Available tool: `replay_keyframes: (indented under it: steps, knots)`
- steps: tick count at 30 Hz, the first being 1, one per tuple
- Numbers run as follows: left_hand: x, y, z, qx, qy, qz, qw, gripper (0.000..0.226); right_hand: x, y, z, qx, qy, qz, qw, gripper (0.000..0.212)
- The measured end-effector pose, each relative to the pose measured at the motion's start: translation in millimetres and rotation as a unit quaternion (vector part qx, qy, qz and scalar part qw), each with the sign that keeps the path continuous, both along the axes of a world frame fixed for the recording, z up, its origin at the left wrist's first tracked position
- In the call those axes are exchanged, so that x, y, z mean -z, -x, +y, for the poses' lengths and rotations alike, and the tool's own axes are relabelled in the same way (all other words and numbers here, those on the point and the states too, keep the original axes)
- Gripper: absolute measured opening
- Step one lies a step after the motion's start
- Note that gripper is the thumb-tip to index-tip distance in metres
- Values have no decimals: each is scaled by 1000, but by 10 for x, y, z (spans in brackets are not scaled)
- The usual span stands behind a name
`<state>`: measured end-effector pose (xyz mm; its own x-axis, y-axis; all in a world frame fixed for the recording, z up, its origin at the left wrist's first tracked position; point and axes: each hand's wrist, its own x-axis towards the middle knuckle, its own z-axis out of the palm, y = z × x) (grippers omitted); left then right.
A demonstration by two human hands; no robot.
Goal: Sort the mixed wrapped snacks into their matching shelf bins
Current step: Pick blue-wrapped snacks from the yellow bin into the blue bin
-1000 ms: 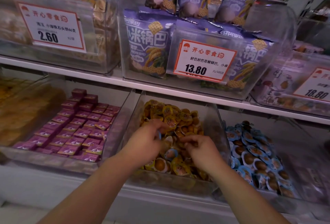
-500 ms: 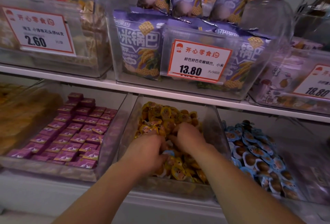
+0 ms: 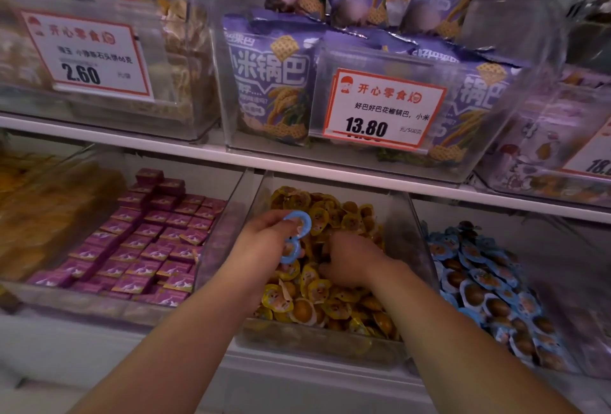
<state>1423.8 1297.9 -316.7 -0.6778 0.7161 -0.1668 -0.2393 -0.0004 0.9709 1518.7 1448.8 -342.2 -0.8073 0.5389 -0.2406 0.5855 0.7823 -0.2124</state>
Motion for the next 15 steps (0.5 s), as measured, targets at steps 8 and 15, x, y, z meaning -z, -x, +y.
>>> replay_keyframes:
  steps: [8, 15]
  knots:
    - [-74, -3, -19, 12, -45, -84, 995, 19, -44, -82, 3, -21, 47, -46, 998, 46]
    - [-15, 5, 16, -2, -34, -59, 998, 14, -60, -125, 11, 5, 113, -48, 992, 58]
